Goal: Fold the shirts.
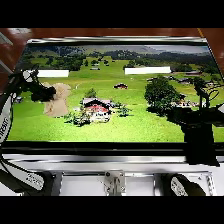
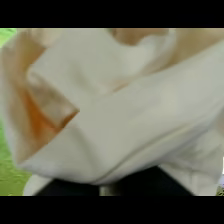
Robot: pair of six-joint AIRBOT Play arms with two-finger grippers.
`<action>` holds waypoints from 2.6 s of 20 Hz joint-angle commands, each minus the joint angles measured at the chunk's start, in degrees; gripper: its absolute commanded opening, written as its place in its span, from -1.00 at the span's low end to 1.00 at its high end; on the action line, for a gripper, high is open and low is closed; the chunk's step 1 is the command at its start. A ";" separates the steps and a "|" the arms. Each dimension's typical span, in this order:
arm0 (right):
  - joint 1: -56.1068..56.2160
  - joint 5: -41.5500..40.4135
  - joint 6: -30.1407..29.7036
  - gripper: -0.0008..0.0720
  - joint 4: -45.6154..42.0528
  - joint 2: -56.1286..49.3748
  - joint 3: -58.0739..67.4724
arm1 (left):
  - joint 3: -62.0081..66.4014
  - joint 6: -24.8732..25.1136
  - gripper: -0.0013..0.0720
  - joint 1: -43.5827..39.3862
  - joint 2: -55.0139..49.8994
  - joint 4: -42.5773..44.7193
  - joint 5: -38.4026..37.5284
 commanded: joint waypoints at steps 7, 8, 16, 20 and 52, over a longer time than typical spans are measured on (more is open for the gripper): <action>-0.04 -5.18 -4.57 0.54 -0.07 0.07 4.85 | 12.55 10.62 -0.87 -10.56 19.63 -11.02 -3.34; -0.02 -3.21 -5.20 0.54 -0.04 0.13 7.61 | 12.52 10.60 -0.87 -13.33 24.22 -10.99 -3.43; 0.00 7.91 -1.92 0.54 0.83 9.33 22.49 | 11.74 4.42 -0.87 -42.58 34.75 -10.95 -2.47; -0.04 11.28 -0.74 0.54 -3.96 11.85 22.49 | 10.67 4.26 -0.86 -55.82 22.03 -11.21 5.05; 1.46 1.01 -1.75 0.86 6.40 -26.38 6.51 | -36.11 9.97 -0.37 -38.60 12.70 -46.77 19.52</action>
